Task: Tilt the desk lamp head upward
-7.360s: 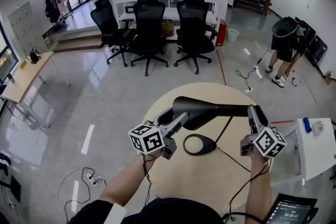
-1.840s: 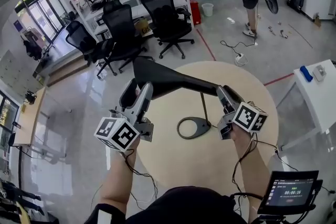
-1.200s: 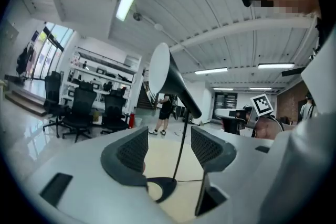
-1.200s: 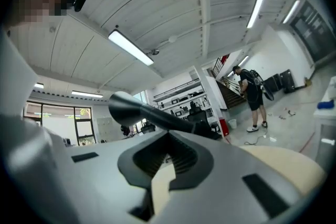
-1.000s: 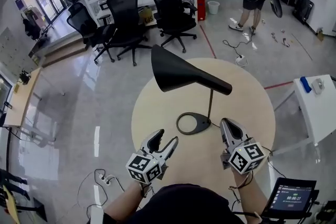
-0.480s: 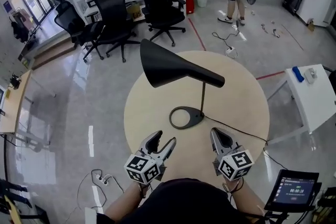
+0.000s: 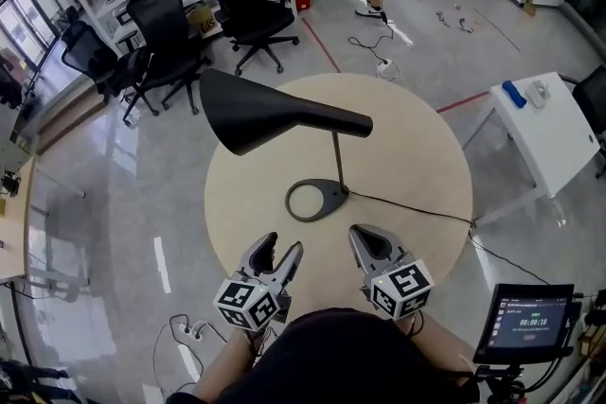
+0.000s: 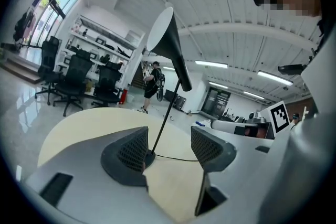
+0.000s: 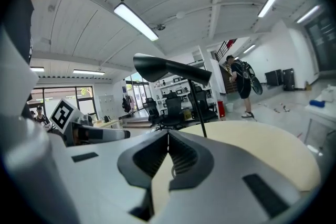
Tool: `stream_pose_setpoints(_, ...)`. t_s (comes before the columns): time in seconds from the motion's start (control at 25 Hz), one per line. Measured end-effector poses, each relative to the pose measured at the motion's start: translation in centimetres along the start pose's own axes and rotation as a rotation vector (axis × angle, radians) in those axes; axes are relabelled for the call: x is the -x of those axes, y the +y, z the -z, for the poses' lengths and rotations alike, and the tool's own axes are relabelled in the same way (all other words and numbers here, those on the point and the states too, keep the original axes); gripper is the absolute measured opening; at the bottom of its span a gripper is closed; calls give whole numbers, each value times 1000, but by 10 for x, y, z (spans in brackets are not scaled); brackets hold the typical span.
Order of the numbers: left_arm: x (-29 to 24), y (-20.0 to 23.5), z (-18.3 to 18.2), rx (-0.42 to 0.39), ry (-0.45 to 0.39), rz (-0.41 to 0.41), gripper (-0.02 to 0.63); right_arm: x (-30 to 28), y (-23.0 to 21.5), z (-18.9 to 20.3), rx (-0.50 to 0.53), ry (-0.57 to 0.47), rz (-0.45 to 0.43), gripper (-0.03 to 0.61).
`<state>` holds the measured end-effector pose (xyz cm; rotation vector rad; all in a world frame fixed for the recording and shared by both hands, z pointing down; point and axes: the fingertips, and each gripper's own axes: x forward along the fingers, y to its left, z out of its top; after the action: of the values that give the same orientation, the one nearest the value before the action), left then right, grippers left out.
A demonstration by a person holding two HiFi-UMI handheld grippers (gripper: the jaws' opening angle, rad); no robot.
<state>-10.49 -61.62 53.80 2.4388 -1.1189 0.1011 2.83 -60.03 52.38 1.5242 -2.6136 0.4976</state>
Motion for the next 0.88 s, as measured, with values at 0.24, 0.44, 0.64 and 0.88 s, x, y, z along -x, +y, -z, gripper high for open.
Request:
stream_pose_setpoints(0.24, -6, -7, 12, 5, 22, 6, 265, 7, 0, 9, -7, 0, -36, 5)
stream_pose_setpoints(0.44, -7, -8, 13, 5, 26, 9, 265, 8, -2, 11, -14, -2, -28, 5)
stream_pose_setpoints(0.64, -6, -8, 16, -10, 41, -4, 265, 8, 1, 14, -23, 10, -32, 5)
stream_pose_setpoints(0.88, -4, -3, 10, -17, 43, -16, 265, 4, 4, 8, -22, 9, -33, 5)
